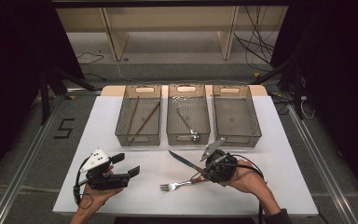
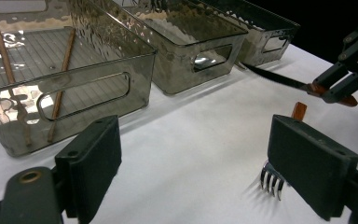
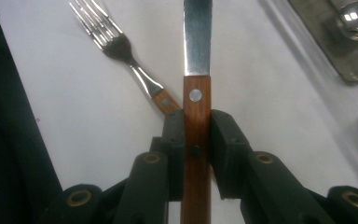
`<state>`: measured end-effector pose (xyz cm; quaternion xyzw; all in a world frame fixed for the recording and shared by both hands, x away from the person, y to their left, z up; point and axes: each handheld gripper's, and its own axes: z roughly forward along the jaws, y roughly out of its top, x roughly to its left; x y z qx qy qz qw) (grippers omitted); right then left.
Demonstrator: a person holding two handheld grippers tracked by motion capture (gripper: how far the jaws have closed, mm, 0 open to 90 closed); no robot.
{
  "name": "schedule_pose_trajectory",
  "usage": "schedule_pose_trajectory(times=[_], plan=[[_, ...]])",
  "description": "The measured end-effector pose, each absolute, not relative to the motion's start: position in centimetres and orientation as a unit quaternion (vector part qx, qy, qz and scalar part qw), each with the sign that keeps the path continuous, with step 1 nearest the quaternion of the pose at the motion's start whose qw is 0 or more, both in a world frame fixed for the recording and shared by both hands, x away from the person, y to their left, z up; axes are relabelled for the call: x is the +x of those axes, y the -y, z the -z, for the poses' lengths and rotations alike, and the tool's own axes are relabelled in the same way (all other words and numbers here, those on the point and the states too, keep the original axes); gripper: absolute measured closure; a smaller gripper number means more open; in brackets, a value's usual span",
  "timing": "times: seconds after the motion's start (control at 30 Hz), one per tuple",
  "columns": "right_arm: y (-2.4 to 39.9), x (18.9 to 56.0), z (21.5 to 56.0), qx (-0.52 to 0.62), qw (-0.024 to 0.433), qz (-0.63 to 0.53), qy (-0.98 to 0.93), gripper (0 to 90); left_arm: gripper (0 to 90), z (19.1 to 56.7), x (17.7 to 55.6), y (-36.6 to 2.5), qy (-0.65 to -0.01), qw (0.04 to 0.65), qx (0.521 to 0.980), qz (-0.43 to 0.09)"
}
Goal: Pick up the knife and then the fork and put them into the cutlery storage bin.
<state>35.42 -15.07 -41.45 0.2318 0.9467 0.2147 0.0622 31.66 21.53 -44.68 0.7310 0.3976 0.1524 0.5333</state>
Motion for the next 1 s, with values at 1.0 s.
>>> schedule_pose_trajectory(times=[1.0], plan=[[19.5,38.8,38.9,0.315,0.116,-0.282,-0.899,77.1,16.9,44.7,31.7,-21.6,-0.401,0.536,0.727,-0.154]])
